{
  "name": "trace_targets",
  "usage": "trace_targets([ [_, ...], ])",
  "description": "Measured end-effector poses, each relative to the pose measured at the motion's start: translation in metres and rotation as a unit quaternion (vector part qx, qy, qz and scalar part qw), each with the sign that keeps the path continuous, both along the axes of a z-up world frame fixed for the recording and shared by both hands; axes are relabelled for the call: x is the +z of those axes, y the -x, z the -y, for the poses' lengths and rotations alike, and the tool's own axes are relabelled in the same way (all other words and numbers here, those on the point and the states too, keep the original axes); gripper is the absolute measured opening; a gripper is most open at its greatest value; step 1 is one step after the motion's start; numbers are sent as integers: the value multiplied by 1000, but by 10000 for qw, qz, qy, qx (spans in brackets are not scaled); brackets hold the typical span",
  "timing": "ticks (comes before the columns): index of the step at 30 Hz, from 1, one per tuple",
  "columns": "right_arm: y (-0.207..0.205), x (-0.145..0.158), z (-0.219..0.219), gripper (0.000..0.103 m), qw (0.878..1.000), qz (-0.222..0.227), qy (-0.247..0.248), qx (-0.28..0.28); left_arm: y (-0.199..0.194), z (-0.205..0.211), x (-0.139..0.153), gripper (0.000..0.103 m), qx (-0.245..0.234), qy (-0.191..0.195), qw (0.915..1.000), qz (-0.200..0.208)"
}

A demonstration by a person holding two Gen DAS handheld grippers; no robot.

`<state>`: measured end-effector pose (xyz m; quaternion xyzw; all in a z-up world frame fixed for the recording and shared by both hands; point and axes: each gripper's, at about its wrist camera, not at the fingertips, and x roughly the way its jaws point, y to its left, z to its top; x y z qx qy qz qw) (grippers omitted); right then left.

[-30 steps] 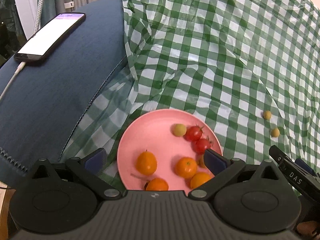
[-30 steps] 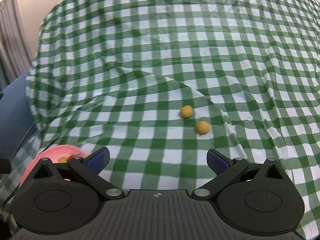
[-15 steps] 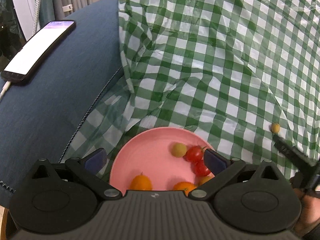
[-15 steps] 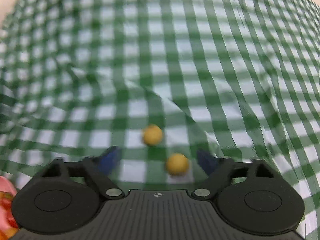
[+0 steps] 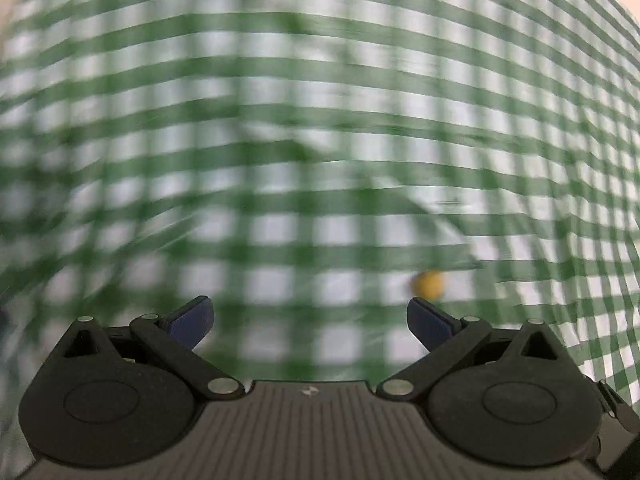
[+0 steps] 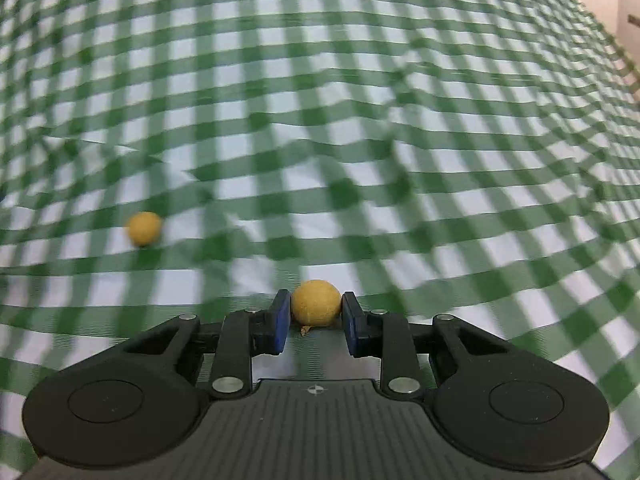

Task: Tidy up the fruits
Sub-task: 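Close the right gripper on the yellow fruit while the left gripper closes on another, then carry the yellow fruits with both tools over the pink plate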

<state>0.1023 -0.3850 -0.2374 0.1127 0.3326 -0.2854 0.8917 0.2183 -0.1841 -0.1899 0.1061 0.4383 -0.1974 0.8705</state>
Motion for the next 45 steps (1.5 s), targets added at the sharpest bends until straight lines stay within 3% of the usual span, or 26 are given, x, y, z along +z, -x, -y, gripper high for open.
trace_targets([
  [4, 4, -10, 16, 29, 9996, 100, -101, -256, -18, 54, -32, 103, -551, -36, 9979, -336],
  [10, 5, -12, 20, 29, 9996, 178, -80, -196, -39, 84, -73, 101, -545, -279, 9963, -600],
  [13, 3, -12, 20, 29, 9997, 194, -72, -162, -39, 85, -80, 68, -612, -263, 9948, -768],
  [14, 3, -10, 20, 29, 9997, 196, -65, -159, -34, 86, -78, 35, -737, -321, 9948, -629],
  [15, 3, -10, 20, 29, 9997, 199, -62, -156, -30, 88, -76, 29, -925, -323, 9933, -605],
  [21, 13, -3, 16, 29, 9983, 490, 62, -306, -9, 76, -54, 28, -895, -271, 9950, -360],
  [26, 27, 12, 5, 28, 9986, 428, 84, -307, 46, 23, -10, 28, -791, -115, 9968, -82],
  [35, 104, 90, -92, 29, 9928, 665, -371, 920, 151, -126, 45, 28, 19, -226, 9997, -41],
  [38, 125, 110, -129, 29, 9866, 739, -583, 1333, 178, -165, 63, 28, 373, -304, 9988, 109],
  [45, 142, 145, -192, 29, 9668, 805, -1249, 2076, 222, -226, 96, 28, 917, -20, 9950, 404],
])
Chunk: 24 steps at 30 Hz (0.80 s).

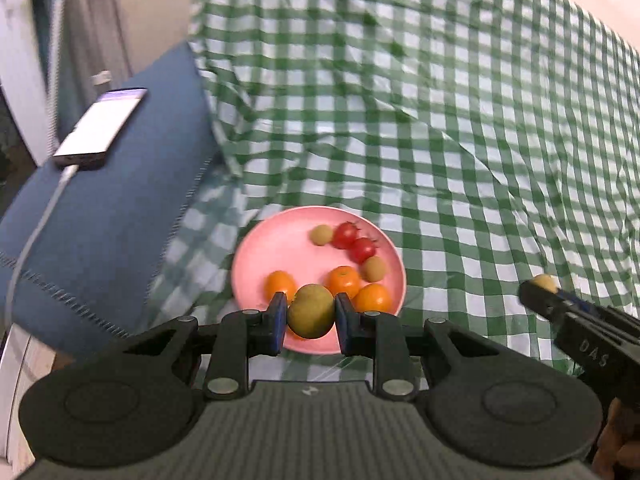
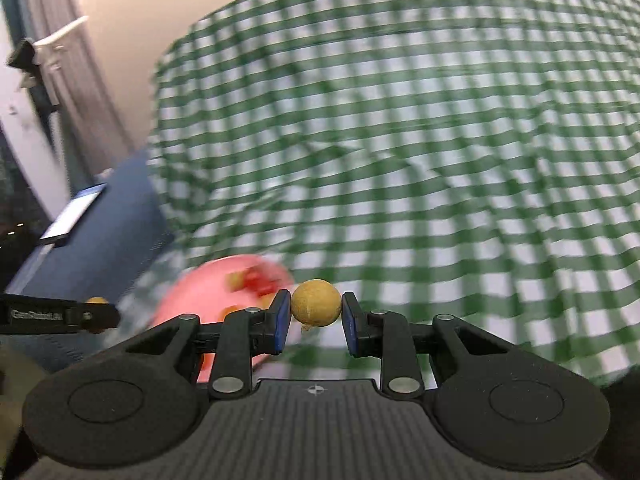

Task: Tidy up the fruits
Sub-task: 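Carry the yellow fruits with both tools over the pink plate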

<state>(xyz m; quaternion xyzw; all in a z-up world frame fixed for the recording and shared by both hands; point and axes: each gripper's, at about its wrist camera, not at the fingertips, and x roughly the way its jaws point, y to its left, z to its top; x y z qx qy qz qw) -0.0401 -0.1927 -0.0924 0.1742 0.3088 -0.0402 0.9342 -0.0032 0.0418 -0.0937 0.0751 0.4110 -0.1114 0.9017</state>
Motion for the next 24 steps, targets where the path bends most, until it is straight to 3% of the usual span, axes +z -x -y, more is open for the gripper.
trace_targets([
  [10, 27, 26, -35, 29, 9985, 129, 473, 235, 34, -36, 9, 28, 229, 407, 9988, 147],
  [24, 24, 33, -44, 29, 9963, 110, 778, 341, 31, -62, 14, 28, 528, 655, 9962, 240],
])
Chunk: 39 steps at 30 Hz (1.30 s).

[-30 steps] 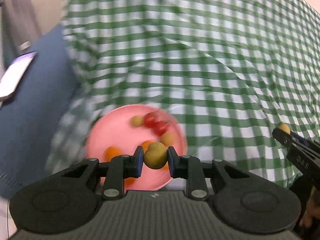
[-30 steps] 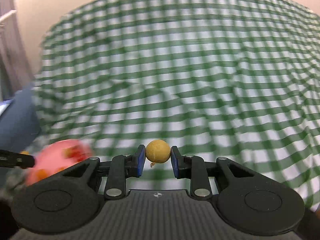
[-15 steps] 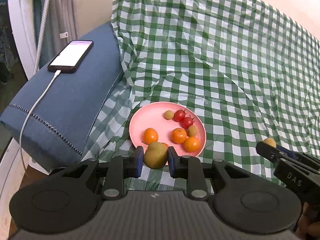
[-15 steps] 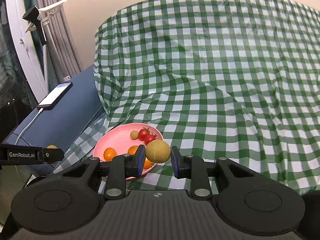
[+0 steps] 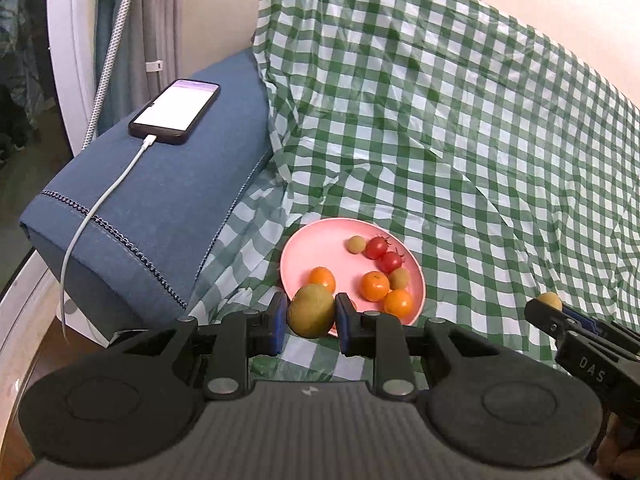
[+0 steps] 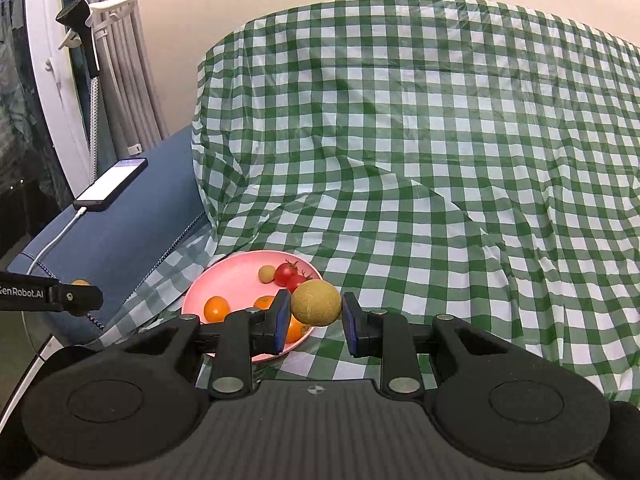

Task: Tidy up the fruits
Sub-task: 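Carry the yellow fruits with both tools over the pink plate, then lower both yellow fruits onto the plate and open both grippers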

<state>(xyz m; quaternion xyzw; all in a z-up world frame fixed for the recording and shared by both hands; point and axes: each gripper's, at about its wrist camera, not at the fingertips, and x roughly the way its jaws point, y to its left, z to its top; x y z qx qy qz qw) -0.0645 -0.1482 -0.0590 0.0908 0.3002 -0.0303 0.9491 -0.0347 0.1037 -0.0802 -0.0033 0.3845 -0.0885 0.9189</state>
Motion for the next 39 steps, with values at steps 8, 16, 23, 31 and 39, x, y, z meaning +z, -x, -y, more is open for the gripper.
trace_targets([
  [8, -14, -14, -8, 29, 9994, -252, 93, 219, -16, 0, -12, 28, 90, -26, 9998, -181],
  [16, -37, -28, -13, 29, 9983, -441, 55, 389, -41, 9, -24, 28, 80, -48, 9992, -398],
  [23, -65, -42, -21, 29, 9968, -555, 31, 568, -74, 24, -36, 28, 17, -48, 9981, -608],
  [31, -102, -65, -27, 29, 9951, -740, -13, 650, -110, 37, -58, 28, -20, -199, 9967, -789],
  [39, -133, -88, -29, 29, 9932, -957, -70, 654, -144, 51, -85, 28, -74, -374, 9945, -972],
])
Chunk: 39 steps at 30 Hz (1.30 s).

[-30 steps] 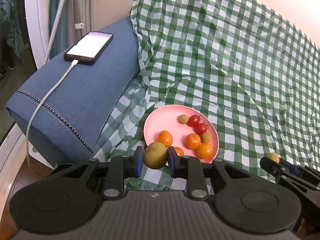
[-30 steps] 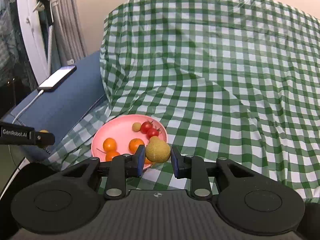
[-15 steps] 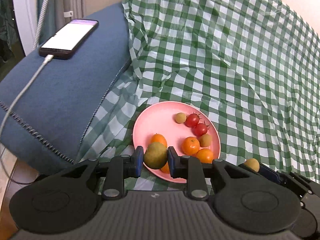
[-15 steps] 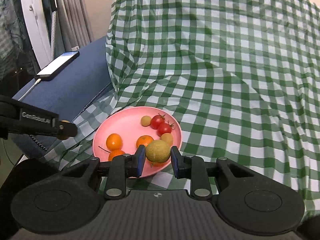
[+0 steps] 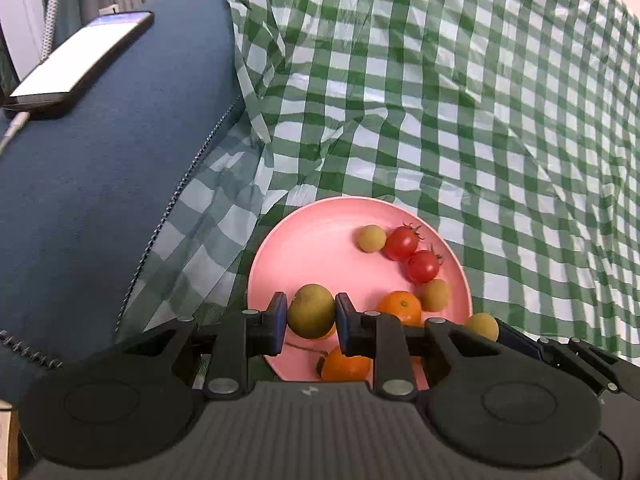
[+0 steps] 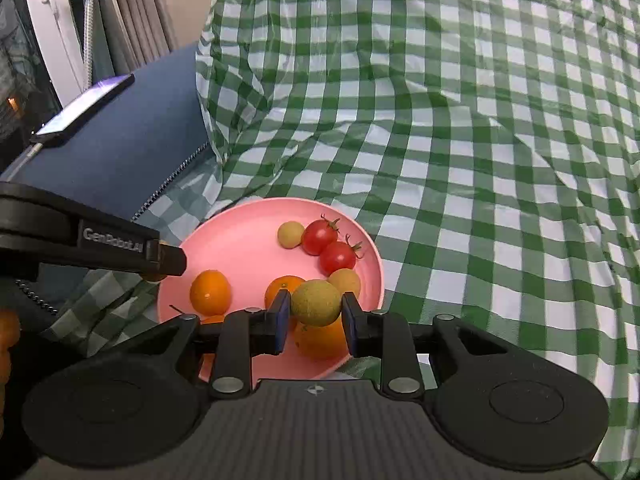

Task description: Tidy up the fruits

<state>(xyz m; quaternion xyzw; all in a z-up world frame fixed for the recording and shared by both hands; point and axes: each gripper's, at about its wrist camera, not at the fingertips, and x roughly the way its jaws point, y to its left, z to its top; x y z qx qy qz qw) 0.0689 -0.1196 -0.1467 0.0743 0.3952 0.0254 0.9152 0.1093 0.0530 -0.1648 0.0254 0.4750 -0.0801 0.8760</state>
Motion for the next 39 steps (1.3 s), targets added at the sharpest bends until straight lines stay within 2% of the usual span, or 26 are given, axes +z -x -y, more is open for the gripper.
trace_targets([
  [9, -27, -13, -3, 29, 9999, -127, -8, 5, -24, 6, -14, 30, -6, -116, 9999, -37],
  [10, -30, -13, -3, 29, 9999, -125, -38, -25, -26, 6, -13, 43, -29, -130, 9999, -3],
  [11, -33, -12, -2, 30, 9999, -123, -75, -82, -27, 7, -11, 68, -60, -129, 9999, 49],
  [12, -36, -12, -2, 37, 9998, -124, -107, -145, -27, 6, -9, 81, -53, -150, 9998, 145],
  [13, -38, -11, -1, 52, 9996, -128, -136, -199, -25, 6, -5, 99, 11, -203, 9993, 305],
  [14, -38, -10, 0, 58, 9995, -111, -160, -241, -22, 5, -1, 103, 79, -251, 9984, 506],
  [15, -38, -10, 1, 67, 9995, -86, -150, -265, -19, 4, 2, 103, 113, -290, 9973, 667],
  [16, -36, -9, 1, 69, 9996, -70, -118, -264, -16, 3, 4, 103, 77, -329, 9965, 761],
  [20, -19, -5, 4, 77, 9996, -113, -70, -248, -5, -1, 5, 103, -34, -412, 9975, 581],
  [24, 11, 3, 5, 88, 9994, -183, -92, -265, 23, -11, 7, 103, 78, -451, 9978, 472],
  [29, 45, 14, 5, 91, 9996, -139, 75, -233, 64, -31, 8, 103, 361, -289, 9988, 166],
  [35, 77, 39, 0, 95, 9991, 267, 287, -130, 99, -46, 23, 103, 590, -243, 9976, 273],
  [39, 94, 51, -7, 96, 9982, 457, 377, -27, 116, -46, 37, 103, 576, -215, 9974, 366],
])
